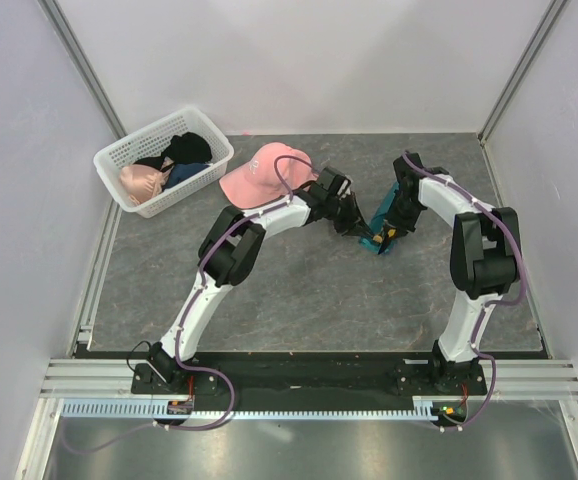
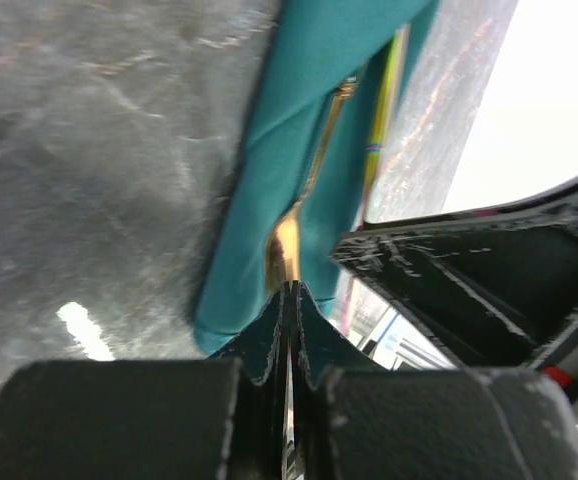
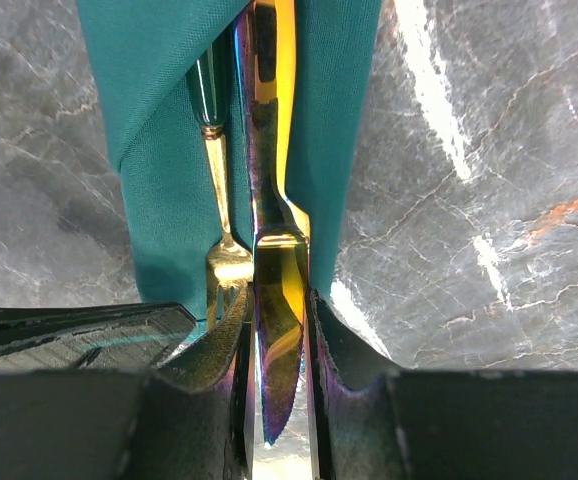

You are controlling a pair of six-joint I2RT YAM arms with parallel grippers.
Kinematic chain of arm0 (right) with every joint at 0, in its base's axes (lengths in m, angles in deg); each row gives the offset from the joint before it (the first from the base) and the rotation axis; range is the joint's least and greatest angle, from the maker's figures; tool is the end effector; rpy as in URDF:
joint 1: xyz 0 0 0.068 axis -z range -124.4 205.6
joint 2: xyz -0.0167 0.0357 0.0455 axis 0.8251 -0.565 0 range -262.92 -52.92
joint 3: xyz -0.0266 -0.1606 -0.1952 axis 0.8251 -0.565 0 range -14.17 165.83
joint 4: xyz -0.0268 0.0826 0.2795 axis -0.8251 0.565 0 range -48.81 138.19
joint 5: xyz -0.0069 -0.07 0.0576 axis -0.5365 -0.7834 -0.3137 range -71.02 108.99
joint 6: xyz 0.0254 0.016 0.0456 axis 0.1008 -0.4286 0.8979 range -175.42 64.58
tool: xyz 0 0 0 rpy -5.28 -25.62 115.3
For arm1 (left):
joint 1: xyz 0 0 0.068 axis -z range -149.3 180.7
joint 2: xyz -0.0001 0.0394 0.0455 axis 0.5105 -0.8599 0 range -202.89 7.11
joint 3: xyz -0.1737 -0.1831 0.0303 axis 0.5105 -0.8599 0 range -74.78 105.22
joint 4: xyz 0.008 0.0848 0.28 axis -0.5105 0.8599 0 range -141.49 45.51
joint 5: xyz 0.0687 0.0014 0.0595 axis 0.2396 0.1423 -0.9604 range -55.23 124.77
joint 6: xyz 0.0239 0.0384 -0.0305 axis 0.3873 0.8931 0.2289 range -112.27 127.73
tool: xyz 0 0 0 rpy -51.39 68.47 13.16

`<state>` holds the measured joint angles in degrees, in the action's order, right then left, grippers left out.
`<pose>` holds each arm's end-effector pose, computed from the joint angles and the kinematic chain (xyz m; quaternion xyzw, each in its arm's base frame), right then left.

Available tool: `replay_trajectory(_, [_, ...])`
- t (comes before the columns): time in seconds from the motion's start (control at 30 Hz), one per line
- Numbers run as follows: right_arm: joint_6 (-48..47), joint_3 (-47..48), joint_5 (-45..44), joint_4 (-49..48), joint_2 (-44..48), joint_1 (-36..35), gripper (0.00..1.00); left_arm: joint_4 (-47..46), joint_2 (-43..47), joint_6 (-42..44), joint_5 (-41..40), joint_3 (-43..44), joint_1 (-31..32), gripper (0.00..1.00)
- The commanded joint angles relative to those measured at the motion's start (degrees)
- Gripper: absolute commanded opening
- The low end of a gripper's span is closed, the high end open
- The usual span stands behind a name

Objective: Fold the napkin into a case and place the utensils inside
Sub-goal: Insert the knife into the folded napkin.

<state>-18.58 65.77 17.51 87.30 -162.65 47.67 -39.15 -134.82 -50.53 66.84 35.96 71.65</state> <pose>0.3970 0.0544 0.1504 0.2492 0.9605 0.0349 0.1184 0.4085 -0.3802 0.0994 -0.0252 0.8895 -0.4533 0.0524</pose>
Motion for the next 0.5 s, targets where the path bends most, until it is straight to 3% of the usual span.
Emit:
replay_trajectory(0.0, [1.7,3.3,-2.0,-1.4,-1.2,0.0,0.00,1.8,-1.0,-0.3,-0.2,1.1,-0.4,0.02])
replay_trajectory(0.47, [2.0,7.2,-4.3,0.2,-3.7,0.0,0.00,5.0,-3.6,2.5,-0.7,2.5,-0.1,0.02])
